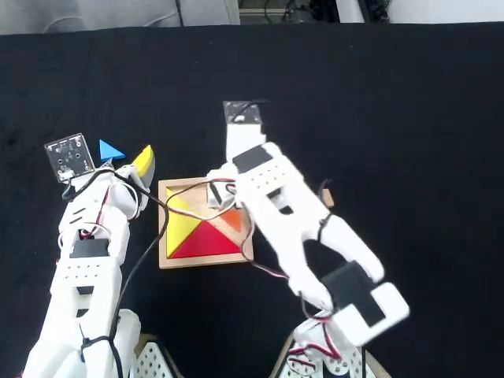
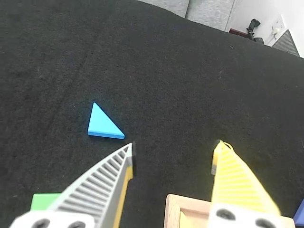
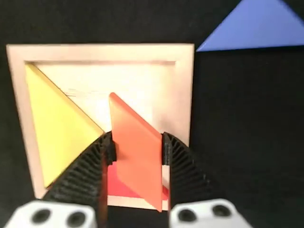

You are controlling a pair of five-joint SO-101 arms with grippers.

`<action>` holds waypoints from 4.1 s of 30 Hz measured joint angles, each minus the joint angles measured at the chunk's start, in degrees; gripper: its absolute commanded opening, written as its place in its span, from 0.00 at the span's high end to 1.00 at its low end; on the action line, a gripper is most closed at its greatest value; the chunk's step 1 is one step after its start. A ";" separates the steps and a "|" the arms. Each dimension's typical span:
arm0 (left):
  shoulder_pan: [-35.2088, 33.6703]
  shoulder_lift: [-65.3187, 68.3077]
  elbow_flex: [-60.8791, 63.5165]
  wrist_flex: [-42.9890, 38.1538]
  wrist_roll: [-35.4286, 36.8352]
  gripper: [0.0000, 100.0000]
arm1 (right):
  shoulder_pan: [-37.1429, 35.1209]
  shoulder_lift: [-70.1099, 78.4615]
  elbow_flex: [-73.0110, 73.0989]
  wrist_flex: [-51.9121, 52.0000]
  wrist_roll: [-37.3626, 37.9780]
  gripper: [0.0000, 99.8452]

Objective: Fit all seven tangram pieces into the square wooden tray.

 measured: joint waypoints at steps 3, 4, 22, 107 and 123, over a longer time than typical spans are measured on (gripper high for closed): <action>0.09 0.00 0.00 0.00 0.00 0.73 | -0.26 3.52 0.00 -0.35 -0.44 0.99; 0.09 0.00 0.00 0.00 0.00 0.73 | -0.26 4.22 0.00 -0.35 -0.44 0.99; 0.09 0.00 0.00 0.00 0.00 0.73 | -0.35 5.80 -0.09 -0.35 3.69 0.89; 0.00 0.00 0.00 -2.20 0.00 0.73 | 0.70 8.62 -1.58 -10.90 23.82 0.99; 0.00 0.00 0.00 -2.20 0.00 0.73 | 0.62 9.67 -2.73 -6.68 23.82 0.99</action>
